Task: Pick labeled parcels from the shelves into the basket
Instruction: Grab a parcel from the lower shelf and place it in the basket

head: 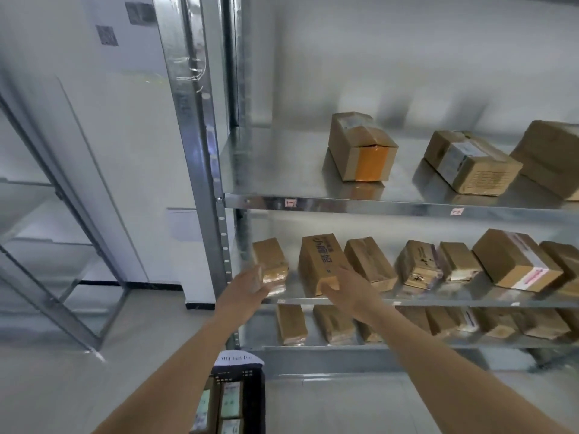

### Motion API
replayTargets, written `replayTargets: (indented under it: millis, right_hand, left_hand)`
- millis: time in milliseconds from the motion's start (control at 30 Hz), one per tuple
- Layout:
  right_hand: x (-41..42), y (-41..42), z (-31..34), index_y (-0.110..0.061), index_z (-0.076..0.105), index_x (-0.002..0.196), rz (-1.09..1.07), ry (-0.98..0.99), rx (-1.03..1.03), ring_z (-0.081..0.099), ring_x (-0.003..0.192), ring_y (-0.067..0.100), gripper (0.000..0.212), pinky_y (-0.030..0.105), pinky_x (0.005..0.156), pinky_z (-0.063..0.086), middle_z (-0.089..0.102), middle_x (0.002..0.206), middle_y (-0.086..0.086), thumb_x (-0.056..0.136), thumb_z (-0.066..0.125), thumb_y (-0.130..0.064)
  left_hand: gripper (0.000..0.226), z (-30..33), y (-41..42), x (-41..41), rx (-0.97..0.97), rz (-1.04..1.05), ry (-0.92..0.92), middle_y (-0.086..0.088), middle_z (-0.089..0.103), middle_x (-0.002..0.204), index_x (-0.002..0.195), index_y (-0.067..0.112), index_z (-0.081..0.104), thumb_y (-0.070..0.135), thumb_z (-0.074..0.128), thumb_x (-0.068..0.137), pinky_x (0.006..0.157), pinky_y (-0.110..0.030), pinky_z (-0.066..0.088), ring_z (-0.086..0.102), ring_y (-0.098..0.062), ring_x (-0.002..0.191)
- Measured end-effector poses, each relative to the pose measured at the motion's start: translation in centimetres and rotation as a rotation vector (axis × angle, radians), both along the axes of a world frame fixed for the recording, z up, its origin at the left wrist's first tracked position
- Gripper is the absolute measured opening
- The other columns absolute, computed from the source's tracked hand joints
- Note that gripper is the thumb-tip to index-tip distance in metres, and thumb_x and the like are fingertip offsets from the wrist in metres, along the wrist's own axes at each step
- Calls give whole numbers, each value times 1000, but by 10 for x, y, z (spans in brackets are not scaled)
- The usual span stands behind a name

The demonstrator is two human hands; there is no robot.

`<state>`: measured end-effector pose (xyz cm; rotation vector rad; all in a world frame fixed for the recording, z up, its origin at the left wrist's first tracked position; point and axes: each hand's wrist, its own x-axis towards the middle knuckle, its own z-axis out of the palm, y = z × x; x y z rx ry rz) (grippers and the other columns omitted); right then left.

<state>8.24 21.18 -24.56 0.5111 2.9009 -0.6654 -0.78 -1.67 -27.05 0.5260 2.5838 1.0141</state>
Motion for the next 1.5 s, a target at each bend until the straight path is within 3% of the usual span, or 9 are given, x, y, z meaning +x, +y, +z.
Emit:
replayTargets:
  millis: [433,600,733,867,1067,1200,1333,1433,1500]
  right_hand:
    - [-158,13,-120,-36,45,148,81,16,-324,56,121,11,46,28,97,46,47,146,-13,103,55,-42]
    - [-209,18,-159,-34,37,155,90,18,-422,46,140,19,56,34,115,36,41,158,-5,103,58,-34]
    - [-220,24,-175,-31,35,157,74,5,-539,53,126,12,56,20,99,39,48,152,-5,105,55,-27]
    - [-221,26,-185,-33,36,155,33,4,-656,60,108,6,56,13,85,46,58,132,-8,104,58,-25]
    - [-208,23,-164,-33,18,160,-37,24,-685,53,114,8,91,11,78,45,56,123,-10,92,72,-6]
    - [-185,13,-136,-32,9,162,-98,53,-740,60,110,15,115,12,67,53,59,105,-10,80,81,5]
    - [-146,-5,-100,-22,36,153,-95,73,-716,63,106,17,101,44,89,61,62,106,-10,71,86,8]
    - [-111,-24,-69,-18,48,139,-154,114,-808,65,100,15,87,29,82,61,66,108,-3,66,92,-1]
    - [-91,-36,-50,-9,50,139,-190,175,-869,68,103,21,92,31,86,61,70,116,8,59,96,-12]
  left_hand:
    - [59,-104,62,-110,24,171,-125,5,33,158,153,32,28,45,49,99,108,-29,30,35,-17,141]
    - [56,-135,81,-140,96,256,-175,8,43,149,149,36,35,44,54,98,98,-24,34,47,-12,127]
    - [60,-156,90,-152,183,318,-264,10,60,124,147,43,38,37,64,94,84,-26,50,61,-10,100]
    - [63,-166,90,-155,281,366,-300,9,63,127,146,43,40,27,68,92,82,-27,58,68,-12,98]
    - [91,-146,85,-146,399,357,-358,11,57,124,149,43,27,-1,72,83,66,-14,52,64,-15,105]
    - [69,-118,74,-125,438,329,-335,15,55,107,122,40,43,-7,74,81,61,-11,50,62,-4,87]
    - [70,-77,57,-87,407,220,-281,13,55,110,128,28,48,-5,80,75,66,-9,49,60,-4,90]
    - [74,-44,38,-56,448,216,-290,8,61,123,137,26,49,2,80,74,72,-15,50,60,-7,103]
    - [52,-20,26,-36,458,215,-270,7,64,119,120,28,56,10,78,77,75,-19,50,62,-7,102]
